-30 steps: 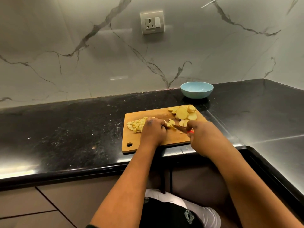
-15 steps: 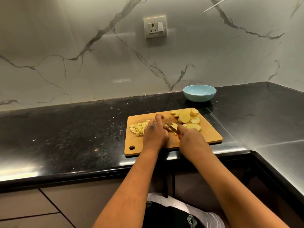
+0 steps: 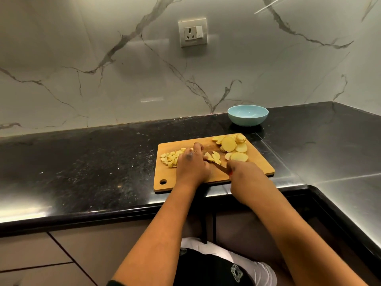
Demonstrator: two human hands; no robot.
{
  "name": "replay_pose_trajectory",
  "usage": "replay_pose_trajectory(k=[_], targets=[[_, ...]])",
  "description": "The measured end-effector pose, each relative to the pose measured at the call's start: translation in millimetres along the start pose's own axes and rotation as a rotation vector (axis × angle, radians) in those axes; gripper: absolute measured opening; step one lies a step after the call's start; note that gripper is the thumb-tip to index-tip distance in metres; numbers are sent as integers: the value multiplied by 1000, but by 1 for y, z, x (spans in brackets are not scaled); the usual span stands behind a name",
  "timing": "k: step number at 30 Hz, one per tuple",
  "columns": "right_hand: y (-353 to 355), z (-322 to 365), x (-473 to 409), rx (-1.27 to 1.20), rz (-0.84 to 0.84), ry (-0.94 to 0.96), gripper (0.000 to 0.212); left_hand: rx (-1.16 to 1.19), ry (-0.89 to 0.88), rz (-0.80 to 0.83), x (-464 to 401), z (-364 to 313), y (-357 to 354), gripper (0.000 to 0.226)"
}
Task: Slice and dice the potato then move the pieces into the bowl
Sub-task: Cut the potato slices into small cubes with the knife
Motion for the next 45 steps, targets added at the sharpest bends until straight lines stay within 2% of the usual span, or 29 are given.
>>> replay_pose_trajectory(k=[3, 6, 8, 11, 14, 18, 21, 24, 26, 34, 37, 41, 45], targets=[[22, -11, 4, -112, 6, 13, 25, 23, 5, 22, 2, 0, 1, 38], [41, -30, 0, -320, -115, 55, 10, 53, -5, 40, 4, -1, 5, 33], [44, -42, -15, -407, -209, 88, 9, 78, -68, 40, 5, -2, 7, 33], [33, -52, -38, -437, -277, 127, 15, 63, -166, 66, 4, -4, 5, 47], [14, -54, -52, -449, -350, 203, 15, 70, -105, 94, -3, -6, 1, 49], [-8, -57, -57, -526, -584, 439, 11, 48, -51, 103, -11, -11, 2, 44], [-15, -64, -60, -527, -662, 544, 15, 35, 7, 148, -15, -14, 1, 49], [-17, -67, -65, -535, -654, 546, 18, -26, 84, 157, -16, -24, -3, 67], [-19, -68, -68, -532, -636, 544, 20, -108, 107, 168, -16, -35, -6, 68], [-22, -69, -70, -574, -598, 529, 18, -219, -17, 228, -26, -45, -9, 35], [-22, -69, -70, -572, -587, 533, 18, -175, -101, 237, -30, -33, -5, 34], [-21, -68, -69, -553, -579, 521, 18, -24, -233, 391, -36, -9, 8, 30], [-20, -67, -66, -542, -567, 508, 19, 176, -206, 506, -35, 8, 20, 36]])
Point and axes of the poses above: each hand's wrist, its own x-axis away from the middle knuckle, its own y-axis out of the back of the hand, z = x × y, the point moved 1 cm from there along -x, towards the middle knuckle, and after that the axes turned 14 degrees about -x, right-handed, at the moved point
